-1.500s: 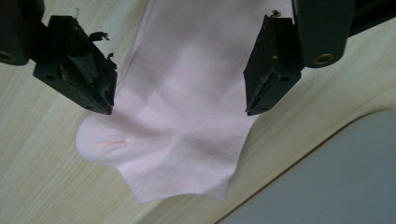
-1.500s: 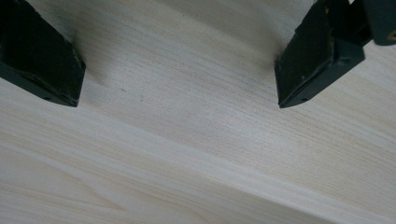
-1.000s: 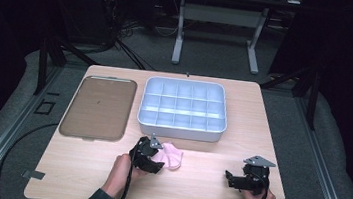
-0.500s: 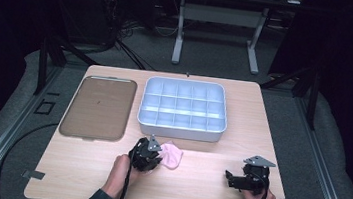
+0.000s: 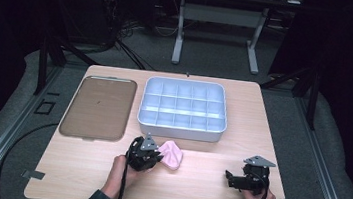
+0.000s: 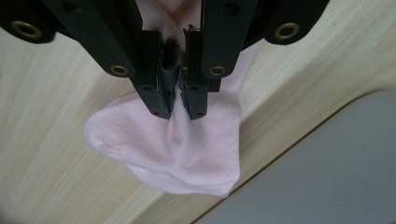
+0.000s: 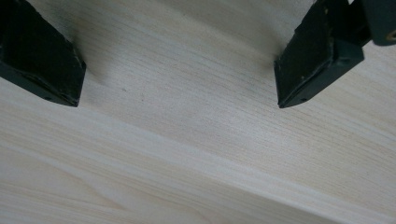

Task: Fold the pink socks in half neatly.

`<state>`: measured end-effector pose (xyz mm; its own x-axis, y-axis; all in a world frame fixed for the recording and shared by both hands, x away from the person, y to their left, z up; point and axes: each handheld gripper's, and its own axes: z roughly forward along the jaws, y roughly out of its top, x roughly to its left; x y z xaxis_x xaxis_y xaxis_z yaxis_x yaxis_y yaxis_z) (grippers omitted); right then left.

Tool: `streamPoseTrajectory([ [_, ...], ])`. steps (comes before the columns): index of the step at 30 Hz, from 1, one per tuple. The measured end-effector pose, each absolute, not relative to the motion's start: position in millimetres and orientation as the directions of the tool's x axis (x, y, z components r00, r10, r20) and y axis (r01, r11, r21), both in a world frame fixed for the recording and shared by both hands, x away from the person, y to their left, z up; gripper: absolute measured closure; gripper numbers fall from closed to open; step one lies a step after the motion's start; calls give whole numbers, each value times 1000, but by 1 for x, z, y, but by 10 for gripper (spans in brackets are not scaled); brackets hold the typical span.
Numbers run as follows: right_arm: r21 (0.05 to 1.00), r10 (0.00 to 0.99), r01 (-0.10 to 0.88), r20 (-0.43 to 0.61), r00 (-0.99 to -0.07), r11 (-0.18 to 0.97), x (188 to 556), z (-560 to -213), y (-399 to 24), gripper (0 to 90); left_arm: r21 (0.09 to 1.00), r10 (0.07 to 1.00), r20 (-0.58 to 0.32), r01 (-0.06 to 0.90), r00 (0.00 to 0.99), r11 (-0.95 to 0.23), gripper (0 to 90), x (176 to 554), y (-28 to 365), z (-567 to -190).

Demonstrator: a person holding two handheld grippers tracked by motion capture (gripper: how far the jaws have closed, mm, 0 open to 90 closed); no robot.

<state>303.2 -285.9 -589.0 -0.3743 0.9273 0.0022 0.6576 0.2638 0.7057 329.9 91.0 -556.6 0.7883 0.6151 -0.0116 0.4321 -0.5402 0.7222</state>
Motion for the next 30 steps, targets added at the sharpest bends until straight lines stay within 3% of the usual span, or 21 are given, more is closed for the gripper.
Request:
streamPoseTrajectory([
  [13, 706, 928, 658, 2, -374, 263, 303, -589, -286, 15, 749, 529, -12, 358, 849, -558, 810, 304, 67, -537],
  [26, 706, 927, 657, 2, -374, 263, 303, -589, -286, 15, 706, 457, -41, 349, 889, -617, 797, 290, 33, -562],
  [30, 706, 928, 658, 2, -373, 263, 303, -589, -286, 15, 691, 456, -50, 361, 888, -626, 757, 292, 29, -569],
])
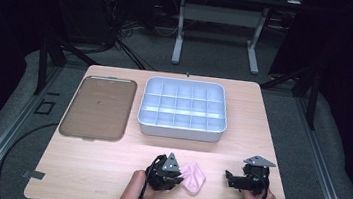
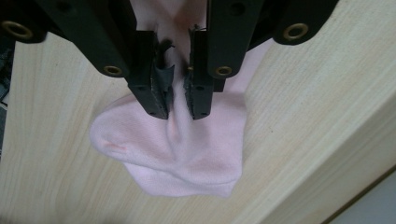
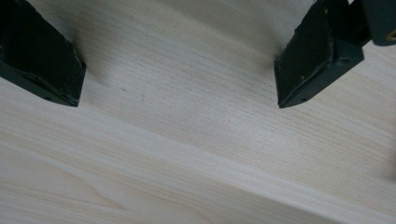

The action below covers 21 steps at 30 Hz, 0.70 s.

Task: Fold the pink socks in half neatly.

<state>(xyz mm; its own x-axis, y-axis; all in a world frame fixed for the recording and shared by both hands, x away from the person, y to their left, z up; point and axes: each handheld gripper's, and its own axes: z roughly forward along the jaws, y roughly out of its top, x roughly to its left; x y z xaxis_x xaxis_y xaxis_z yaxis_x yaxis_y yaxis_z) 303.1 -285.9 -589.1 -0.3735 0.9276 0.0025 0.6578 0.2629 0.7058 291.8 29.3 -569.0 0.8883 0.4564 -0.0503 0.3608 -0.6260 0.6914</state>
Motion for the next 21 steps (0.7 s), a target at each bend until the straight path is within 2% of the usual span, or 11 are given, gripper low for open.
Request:
streamPoseTrajectory([
  [2, 706, 928, 657, 3, -373, 263, 303, -589, -286, 16, 687, 460, -54, 367, 886, -627, 722, 292, 28, -571],
  [5, 706, 928, 657, 2, -374, 263, 303, -589, -286, 15, 684, 473, -56, 379, 879, -624, 619, 292, 30, -572],
  [7, 706, 928, 658, 3, -374, 263, 303, -589, -286, 15, 692, 492, -51, 387, 869, -610, 495, 292, 33, -570],
  [10, 706, 928, 658, 3, -373, 263, 303, -589, -286, 15, 714, 517, -59, 398, 854, -577, 360, 294, 42, -564],
  [21, 706, 928, 658, 3, -373, 263, 303, -589, -286, 16, 726, 629, -100, 489, 771, -484, 146, 303, 86, -554],
])
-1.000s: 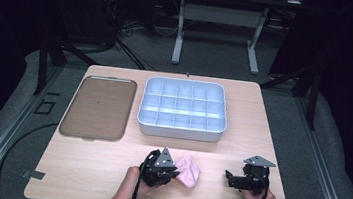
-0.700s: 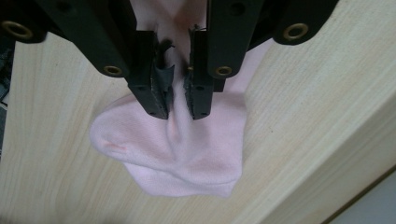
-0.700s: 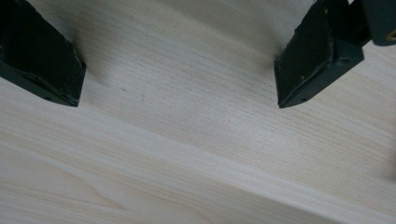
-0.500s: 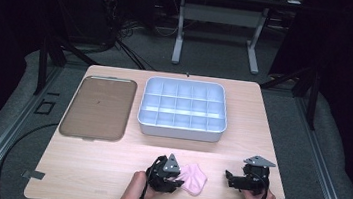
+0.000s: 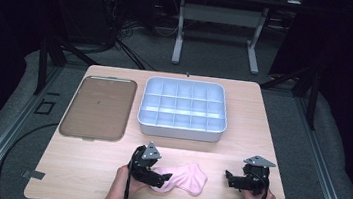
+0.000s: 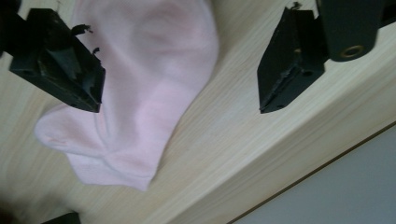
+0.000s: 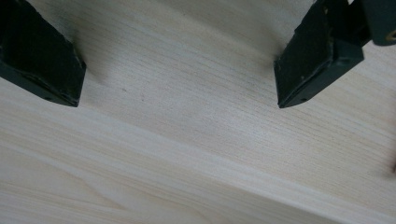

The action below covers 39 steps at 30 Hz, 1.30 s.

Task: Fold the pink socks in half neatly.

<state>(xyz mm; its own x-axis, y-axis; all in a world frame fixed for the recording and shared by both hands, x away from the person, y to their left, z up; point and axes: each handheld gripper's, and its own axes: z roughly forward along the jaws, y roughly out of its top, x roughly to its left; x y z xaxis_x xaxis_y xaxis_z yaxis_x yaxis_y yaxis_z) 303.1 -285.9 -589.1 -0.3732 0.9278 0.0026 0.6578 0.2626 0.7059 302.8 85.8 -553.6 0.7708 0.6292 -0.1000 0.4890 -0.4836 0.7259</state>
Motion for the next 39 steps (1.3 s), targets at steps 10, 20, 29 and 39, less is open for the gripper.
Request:
streamPoseTrajectory([
  [10, 706, 928, 658, 2, -373, 262, 303, -589, -286, 15, 699, 677, -110, 541, 727, -467, 165, 300, 106, -559],
  [20, 706, 928, 658, 2, -372, 262, 303, -589, -286, 15, 665, 693, -108, 570, 713, -483, 354, 294, 110, -568],
  [29, 706, 928, 658, 2, -372, 262, 303, -589, -286, 16, 650, 696, -44, 550, 717, -525, 491, 283, 101, -571],
  [39, 706, 929, 658, 2, -371, 262, 303, -589, -286, 16, 644, 690, -50, 551, 723, -531, 626, 279, 97, -571],
])
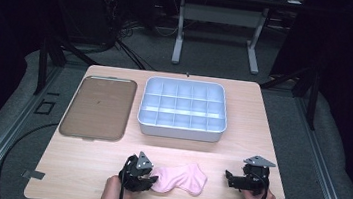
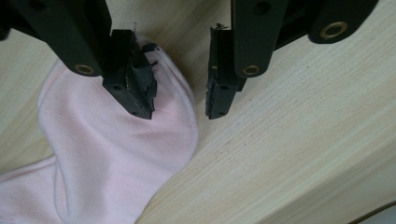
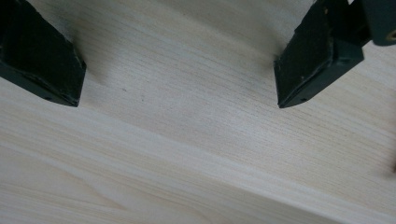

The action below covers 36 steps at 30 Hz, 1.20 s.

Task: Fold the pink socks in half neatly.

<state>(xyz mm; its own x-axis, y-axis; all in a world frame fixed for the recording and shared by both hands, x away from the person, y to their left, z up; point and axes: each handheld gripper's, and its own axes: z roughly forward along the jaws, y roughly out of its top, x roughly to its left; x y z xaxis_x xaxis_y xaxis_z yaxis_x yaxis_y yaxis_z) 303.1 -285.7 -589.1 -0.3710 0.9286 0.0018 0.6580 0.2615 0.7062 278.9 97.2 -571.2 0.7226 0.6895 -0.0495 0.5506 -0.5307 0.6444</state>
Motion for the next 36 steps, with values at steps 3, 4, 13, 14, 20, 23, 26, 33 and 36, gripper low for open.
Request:
streamPoseTrajectory([
  [3, 708, 929, 657, 4, -370, 258, 303, -589, -286, 16, 650, 685, -72, 555, 725, -519, 674, 279, 97, -572],
  [4, 708, 929, 657, 4, -371, 259, 303, -589, -286, 17, 652, 686, -77, 557, 724, -515, 692, 279, 98, -572],
  [13, 707, 928, 657, 3, -372, 261, 304, -589, -285, 21, 680, 677, -110, 552, 727, -482, 808, 278, 100, -576],
  [14, 707, 929, 658, 3, -371, 261, 304, -589, -285, 21, 688, 676, -119, 551, 727, -472, 815, 278, 100, -577],
  [20, 703, 930, 662, 2, -366, 259, 303, -588, -285, 26, 743, 664, -132, 517, 736, -425, 838, 273, 107, -585],
  [23, 700, 931, 666, 2, -364, 258, 304, -588, -284, 28, 763, 652, -164, 514, 740, -392, 841, 274, 112, -590],
  [26, 699, 934, 669, 4, -357, 253, 304, -588, -284, 34, 766, 651, -147, 502, 745, -401, 846, 272, 112, -589],
  [33, 708, 935, 661, 3, -354, 248, 299, -586, -281, 149, 766, 649, -163, 510, 743, -392, 848, 273, 113, -590],
  [36, 704, 931, 668, 26, -364, 242, 295, -583, -276, 167, 767, 650, -161, 509, 743, -392, 848, 273, 113, -590],
])
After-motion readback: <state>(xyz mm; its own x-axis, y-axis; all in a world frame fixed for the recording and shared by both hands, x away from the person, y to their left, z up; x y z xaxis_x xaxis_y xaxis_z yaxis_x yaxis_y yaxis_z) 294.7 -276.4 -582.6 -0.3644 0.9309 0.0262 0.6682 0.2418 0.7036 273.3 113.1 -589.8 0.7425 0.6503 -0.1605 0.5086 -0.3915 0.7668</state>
